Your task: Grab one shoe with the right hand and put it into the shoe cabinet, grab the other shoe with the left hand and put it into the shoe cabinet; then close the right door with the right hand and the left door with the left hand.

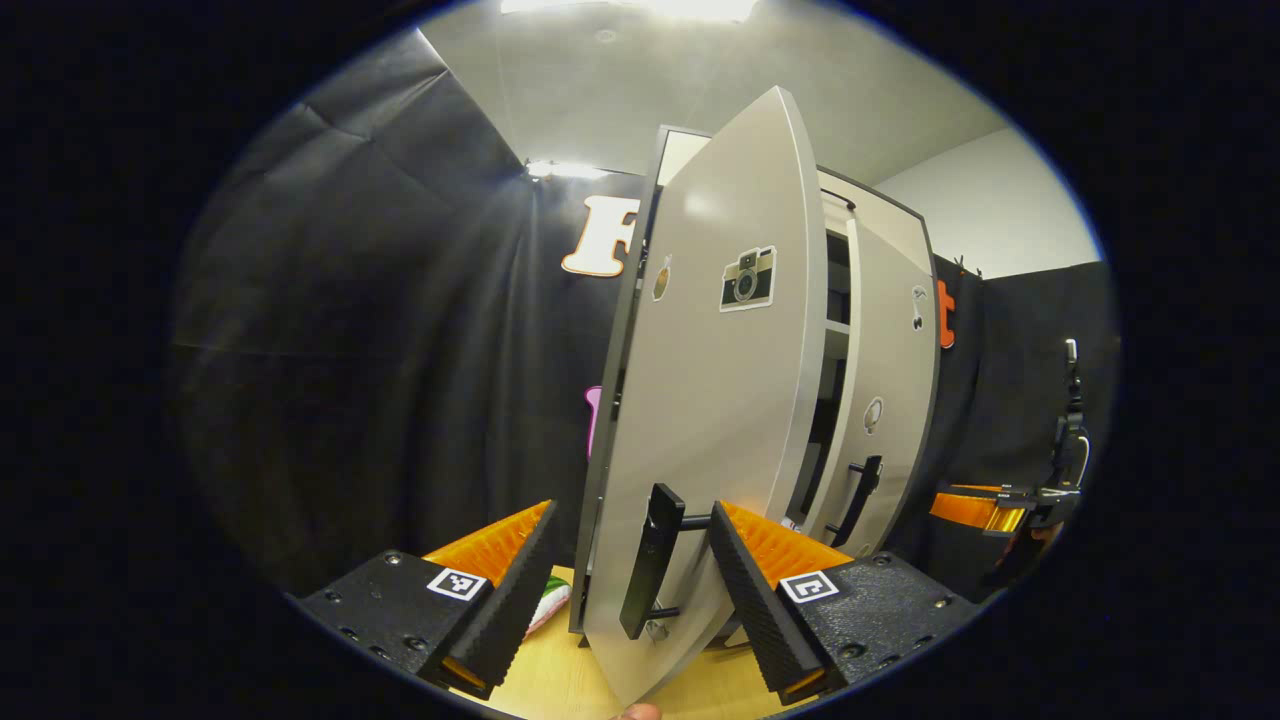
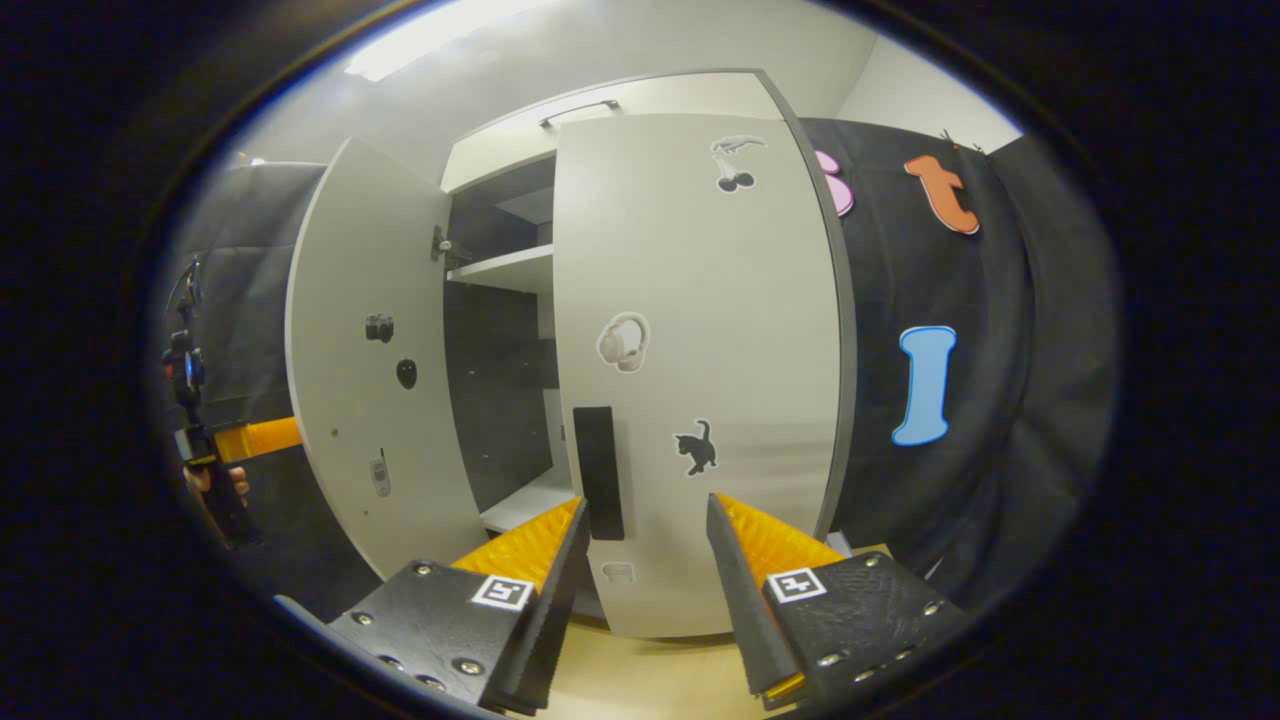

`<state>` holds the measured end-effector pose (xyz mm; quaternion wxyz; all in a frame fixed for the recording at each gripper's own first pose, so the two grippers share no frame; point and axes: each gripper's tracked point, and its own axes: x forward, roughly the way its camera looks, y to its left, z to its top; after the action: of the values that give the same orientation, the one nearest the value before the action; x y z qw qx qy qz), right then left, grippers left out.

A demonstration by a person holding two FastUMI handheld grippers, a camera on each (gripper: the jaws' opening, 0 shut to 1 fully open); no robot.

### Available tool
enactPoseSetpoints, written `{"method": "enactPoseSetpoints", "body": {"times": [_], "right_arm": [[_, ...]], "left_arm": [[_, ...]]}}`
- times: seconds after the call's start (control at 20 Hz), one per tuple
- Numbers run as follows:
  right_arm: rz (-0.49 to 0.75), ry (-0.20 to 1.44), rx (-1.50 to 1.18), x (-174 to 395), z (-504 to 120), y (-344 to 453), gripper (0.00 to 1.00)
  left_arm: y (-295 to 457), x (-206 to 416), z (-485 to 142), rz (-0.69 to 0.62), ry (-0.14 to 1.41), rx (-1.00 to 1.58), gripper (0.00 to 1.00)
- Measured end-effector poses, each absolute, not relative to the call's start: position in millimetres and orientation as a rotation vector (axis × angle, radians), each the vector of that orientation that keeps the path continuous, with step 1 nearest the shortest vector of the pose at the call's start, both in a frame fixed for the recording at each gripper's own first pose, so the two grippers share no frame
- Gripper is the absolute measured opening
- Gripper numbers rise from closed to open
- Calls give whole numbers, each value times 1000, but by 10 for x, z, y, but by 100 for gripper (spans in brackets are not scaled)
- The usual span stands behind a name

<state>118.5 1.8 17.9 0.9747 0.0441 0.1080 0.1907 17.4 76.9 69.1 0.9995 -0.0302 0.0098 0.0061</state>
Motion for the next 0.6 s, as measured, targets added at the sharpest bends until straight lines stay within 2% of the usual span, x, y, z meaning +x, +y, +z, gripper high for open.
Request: {"method": "enactPoseSetpoints", "body": {"times": [0.45, 0.5, 0.6], "right_arm": [[297, 226, 99, 1145, 134, -345, 63], [288, 227, 102, 1142, 124, -379, 70], [273, 223, 103, 1155, 131, -451, 70]], "left_arm": [[370, 438, 645, -76, 30, -53, 91], [318, 454, 625, -86, 33, -56, 91], [186, 543, 607, -103, 36, -52, 92]]}}
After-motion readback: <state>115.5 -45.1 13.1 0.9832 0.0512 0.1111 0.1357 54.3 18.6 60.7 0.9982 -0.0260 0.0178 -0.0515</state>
